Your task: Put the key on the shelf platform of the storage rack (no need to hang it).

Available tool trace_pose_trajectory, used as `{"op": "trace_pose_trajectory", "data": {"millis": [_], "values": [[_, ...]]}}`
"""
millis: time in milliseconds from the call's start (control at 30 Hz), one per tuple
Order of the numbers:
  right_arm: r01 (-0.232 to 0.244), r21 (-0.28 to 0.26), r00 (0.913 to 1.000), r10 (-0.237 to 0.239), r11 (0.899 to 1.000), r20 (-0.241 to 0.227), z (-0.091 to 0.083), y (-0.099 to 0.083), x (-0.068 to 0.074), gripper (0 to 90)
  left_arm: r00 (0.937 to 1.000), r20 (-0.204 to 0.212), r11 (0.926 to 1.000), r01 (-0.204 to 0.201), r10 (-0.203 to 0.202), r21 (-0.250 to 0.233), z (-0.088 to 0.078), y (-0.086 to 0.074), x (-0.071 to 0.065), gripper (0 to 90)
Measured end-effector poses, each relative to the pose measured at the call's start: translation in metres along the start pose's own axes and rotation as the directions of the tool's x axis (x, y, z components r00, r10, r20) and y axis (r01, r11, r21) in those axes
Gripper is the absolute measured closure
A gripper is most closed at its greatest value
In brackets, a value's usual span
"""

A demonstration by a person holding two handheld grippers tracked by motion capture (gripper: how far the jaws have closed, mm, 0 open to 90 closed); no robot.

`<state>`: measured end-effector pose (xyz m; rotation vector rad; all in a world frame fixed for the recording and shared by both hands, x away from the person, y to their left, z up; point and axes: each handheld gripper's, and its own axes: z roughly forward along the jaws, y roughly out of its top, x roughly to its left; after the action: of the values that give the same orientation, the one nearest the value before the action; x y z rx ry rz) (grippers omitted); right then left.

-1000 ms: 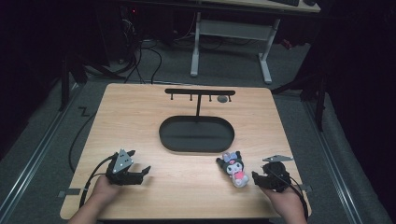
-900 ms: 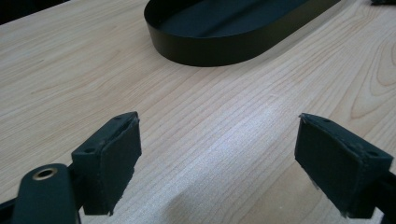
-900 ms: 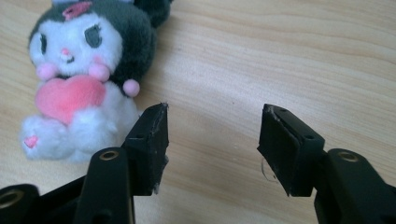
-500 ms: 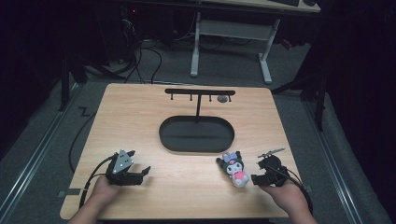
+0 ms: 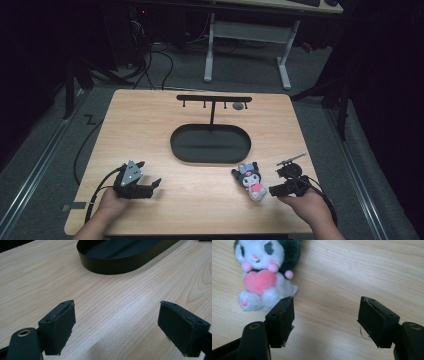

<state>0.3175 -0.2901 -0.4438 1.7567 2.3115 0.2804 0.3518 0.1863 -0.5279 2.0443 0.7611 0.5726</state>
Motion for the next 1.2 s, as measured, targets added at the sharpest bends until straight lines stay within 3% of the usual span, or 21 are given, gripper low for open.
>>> {"op": "trace_pose_trajectory", "data": {"millis": [400,867,1200], "values": [[0.021,-0.040,0.9994,-0.022,0.999,-0.027,-0.009,0.008,0.017,16.4,1.0000,0.000,1.0000,0.001,-0.001,0.001,0.000,0.000,0.000,15.4],[0.086,-0.046,0.9953,-0.088,0.995,-0.042,0.001,0.018,0.043,11.5,1.0000,0.001,1.0000,0.002,-0.002,-0.001,0.000,0.000,0.001,15.4],[0.102,-0.027,0.9933,-0.103,0.994,-0.052,0.012,0.023,0.052,11.0,1.0000,0.003,1.0000,0.004,-0.004,-0.001,0.000,0.000,0.001,15.4]]}}
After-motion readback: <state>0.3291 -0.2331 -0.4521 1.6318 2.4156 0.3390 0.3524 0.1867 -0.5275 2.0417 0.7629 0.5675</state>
